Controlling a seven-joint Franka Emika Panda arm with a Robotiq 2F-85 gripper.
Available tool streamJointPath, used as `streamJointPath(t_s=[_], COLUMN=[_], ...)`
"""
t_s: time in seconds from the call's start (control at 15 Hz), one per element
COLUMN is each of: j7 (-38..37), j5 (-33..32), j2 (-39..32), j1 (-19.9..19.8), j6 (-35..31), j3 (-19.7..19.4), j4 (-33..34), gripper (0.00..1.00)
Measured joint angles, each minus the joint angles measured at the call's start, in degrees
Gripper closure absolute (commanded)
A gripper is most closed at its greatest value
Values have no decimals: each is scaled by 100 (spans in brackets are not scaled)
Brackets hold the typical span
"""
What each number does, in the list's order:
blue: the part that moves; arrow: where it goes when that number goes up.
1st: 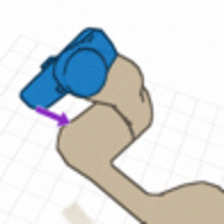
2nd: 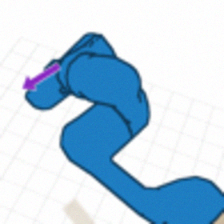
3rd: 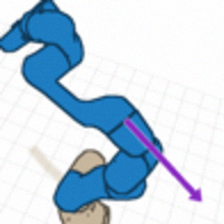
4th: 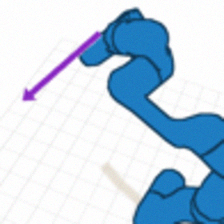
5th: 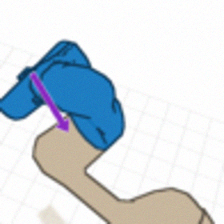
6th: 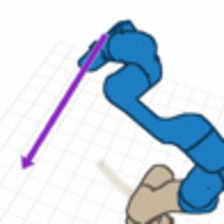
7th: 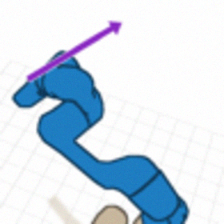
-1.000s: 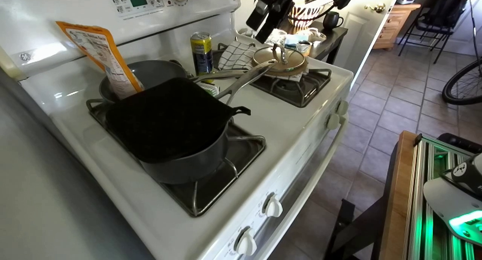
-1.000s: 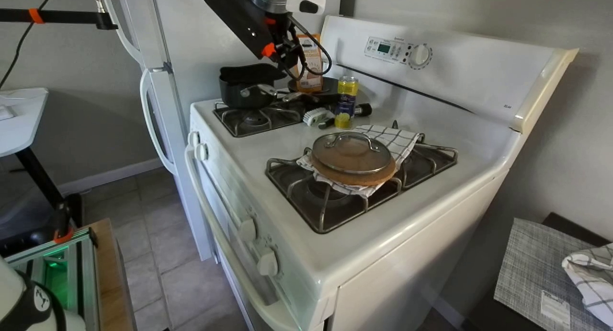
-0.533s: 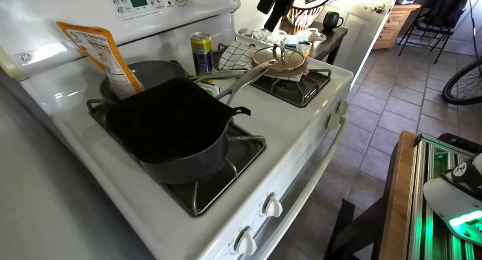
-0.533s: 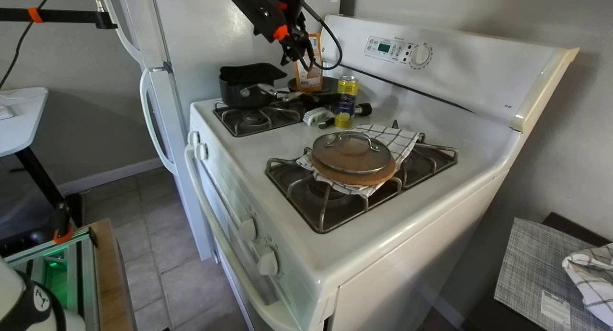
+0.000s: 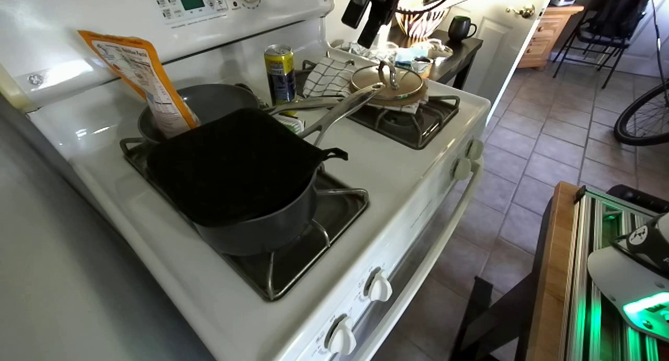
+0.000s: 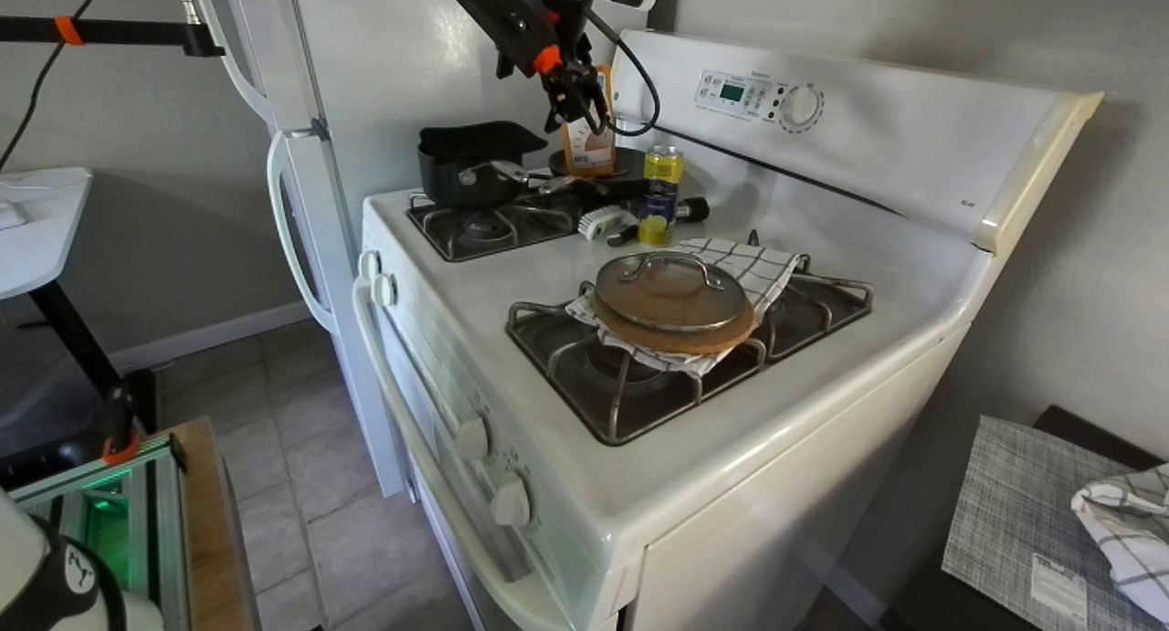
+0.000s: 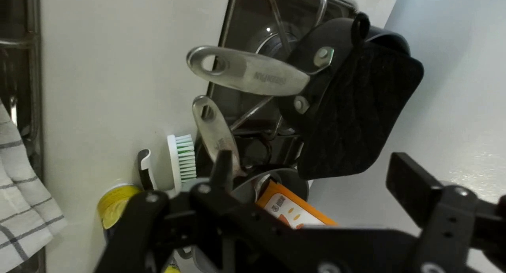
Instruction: Put the black mat on the bottom-right stove plate
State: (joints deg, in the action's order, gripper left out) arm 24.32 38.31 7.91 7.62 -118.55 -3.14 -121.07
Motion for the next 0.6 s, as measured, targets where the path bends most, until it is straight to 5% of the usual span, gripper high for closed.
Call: streamJointPath(t_s=[0.6], j7=[-381], j5=[-130], j2=[-1748], j1=[30], j6=[51], j3=[775], j4=[1831], gripper=[0])
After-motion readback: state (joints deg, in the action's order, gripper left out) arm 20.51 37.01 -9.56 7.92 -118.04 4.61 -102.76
